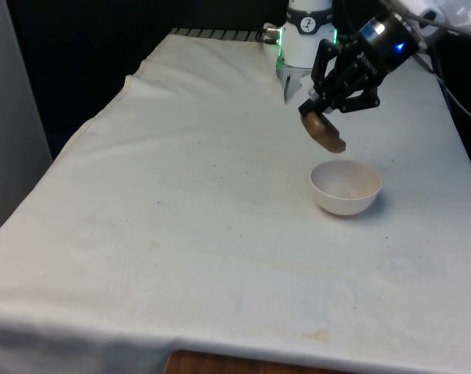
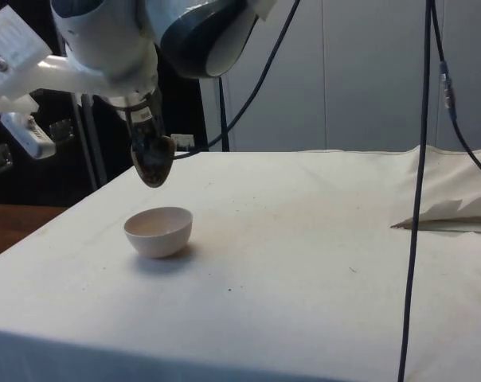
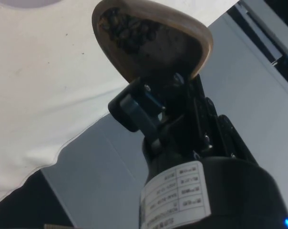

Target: Pour the coffee beans from the cup into the bowl.

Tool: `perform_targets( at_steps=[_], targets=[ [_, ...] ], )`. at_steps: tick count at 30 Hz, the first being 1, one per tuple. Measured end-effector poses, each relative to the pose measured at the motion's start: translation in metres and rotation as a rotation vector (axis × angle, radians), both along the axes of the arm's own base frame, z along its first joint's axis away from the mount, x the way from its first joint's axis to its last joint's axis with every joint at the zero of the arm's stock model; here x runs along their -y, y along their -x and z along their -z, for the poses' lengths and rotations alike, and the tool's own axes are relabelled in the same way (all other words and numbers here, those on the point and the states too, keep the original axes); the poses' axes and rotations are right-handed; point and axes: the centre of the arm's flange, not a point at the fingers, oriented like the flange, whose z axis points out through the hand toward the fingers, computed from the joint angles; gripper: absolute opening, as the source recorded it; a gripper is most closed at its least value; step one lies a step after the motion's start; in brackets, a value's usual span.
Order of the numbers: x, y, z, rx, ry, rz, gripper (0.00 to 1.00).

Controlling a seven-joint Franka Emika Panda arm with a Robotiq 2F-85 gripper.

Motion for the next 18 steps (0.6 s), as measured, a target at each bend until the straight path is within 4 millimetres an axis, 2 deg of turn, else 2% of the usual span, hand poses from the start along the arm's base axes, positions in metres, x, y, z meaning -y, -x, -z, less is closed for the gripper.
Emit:
perform_targets(
  at_steps=[18],
  targets=[
    [0.0017,0.0026,0.0064,0.032,0.071,-0.075,0.00]
  ],
)
